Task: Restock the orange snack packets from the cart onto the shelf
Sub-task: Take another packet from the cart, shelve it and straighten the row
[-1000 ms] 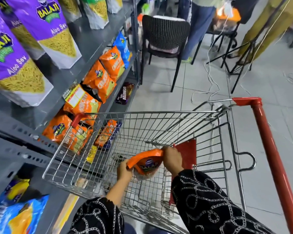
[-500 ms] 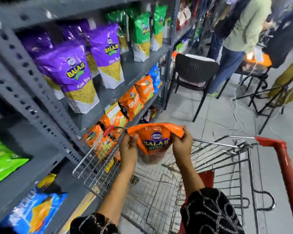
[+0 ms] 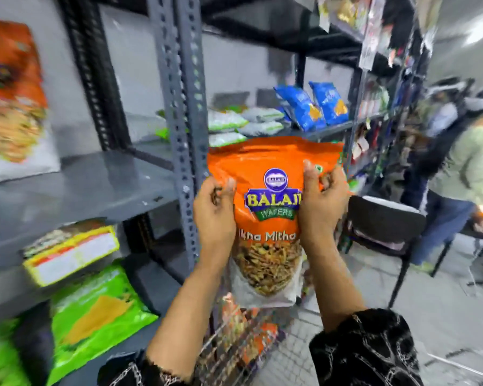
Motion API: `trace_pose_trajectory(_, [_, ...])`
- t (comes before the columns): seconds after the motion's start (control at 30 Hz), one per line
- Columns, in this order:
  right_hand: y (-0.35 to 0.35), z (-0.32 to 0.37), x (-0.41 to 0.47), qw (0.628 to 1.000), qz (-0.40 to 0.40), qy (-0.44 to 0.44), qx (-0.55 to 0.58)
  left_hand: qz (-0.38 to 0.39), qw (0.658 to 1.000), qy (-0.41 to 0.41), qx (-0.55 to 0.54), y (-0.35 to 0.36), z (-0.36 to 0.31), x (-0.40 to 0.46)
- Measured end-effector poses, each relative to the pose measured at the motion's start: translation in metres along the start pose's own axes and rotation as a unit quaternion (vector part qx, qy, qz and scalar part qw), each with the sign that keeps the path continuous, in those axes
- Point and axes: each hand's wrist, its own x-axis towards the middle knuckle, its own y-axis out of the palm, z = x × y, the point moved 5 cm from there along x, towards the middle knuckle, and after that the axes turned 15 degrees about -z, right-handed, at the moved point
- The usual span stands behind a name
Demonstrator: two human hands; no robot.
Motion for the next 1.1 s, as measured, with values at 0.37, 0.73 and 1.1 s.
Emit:
trace_pose_trajectory(0.37, [0.154, 0.109, -0.023, 0.987, 0.042, 0.013, 0.156, -0.152, 0.977, 0.149, -0.027, -0.068, -0.112, 0.131])
trace_pose_trajectory(0.73, [0.289, 0.139, -0.072, 0.974, 0.105, 0.061, 0.189, -0.223, 0.949, 0.216, 0.063, -0.135, -0.142, 0.228])
trace_pose_trajectory(1.1, [0.374, 0.107, -0.147, 0.971, 0.164, 0.104, 0.140, -0.270, 0.922, 0.165, 0.221, -0.210, -0.113, 0.281])
